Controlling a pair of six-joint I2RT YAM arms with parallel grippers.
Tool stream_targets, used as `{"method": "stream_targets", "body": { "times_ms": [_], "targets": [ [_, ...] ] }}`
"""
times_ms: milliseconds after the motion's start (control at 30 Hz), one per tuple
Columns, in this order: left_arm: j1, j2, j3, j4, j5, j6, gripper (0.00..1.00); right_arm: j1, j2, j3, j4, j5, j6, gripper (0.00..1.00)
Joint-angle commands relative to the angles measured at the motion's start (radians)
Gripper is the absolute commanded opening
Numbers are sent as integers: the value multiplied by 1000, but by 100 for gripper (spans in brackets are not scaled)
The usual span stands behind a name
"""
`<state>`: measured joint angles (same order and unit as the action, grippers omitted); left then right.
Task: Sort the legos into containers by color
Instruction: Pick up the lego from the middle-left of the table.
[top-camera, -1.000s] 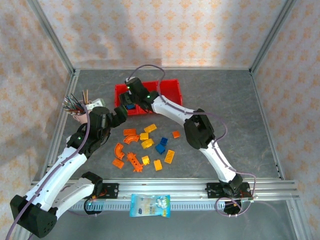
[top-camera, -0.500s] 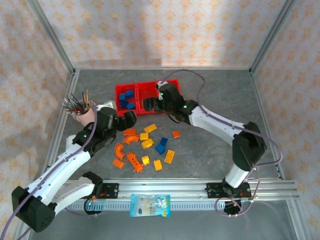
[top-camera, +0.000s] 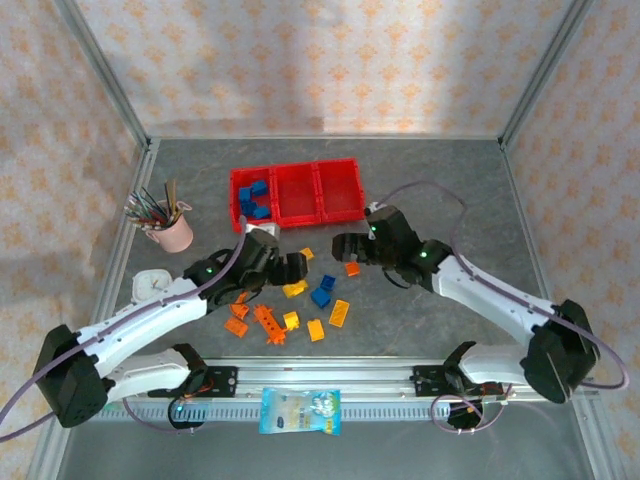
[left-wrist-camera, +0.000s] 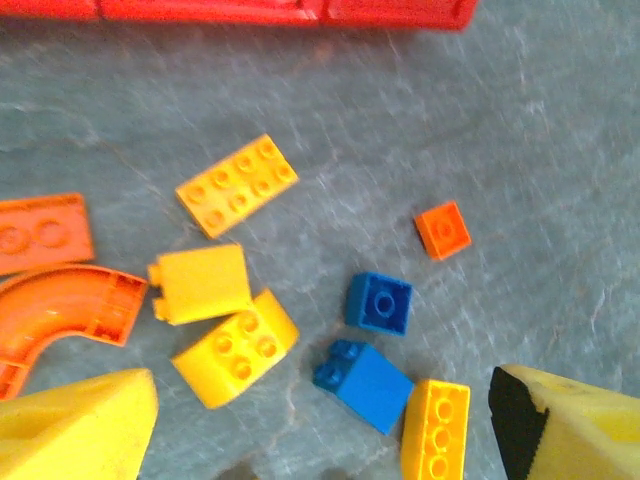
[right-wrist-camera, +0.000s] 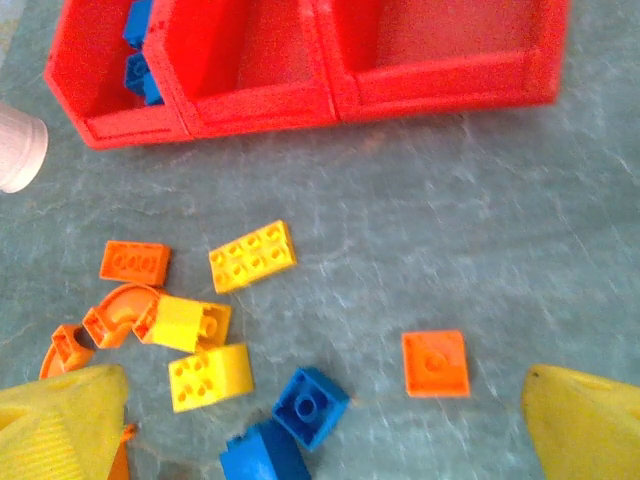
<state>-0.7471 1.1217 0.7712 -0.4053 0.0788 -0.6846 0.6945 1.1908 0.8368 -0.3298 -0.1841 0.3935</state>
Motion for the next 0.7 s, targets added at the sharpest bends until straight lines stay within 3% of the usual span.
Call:
{"method": "stream_targets", "body": {
  "times_ms": [0, 200, 433, 667],
  "targets": [
    [-47, 59, -2, 1, 10, -54, 86, -6, -85, -58, -76, 0, 45, 100],
    [-143, 165, -18, 84, 7, -232, 81, -7, -172, -149, -85, -104, 63, 100],
    [-178, 294, -15, 205, 3, -337, 75, -18, -207, -201, -72, -144, 82, 100],
    [-184, 391, 23, 252, -17, -384, 71, -137, -245, -256, -42, -247, 83, 100]
  ]
}}
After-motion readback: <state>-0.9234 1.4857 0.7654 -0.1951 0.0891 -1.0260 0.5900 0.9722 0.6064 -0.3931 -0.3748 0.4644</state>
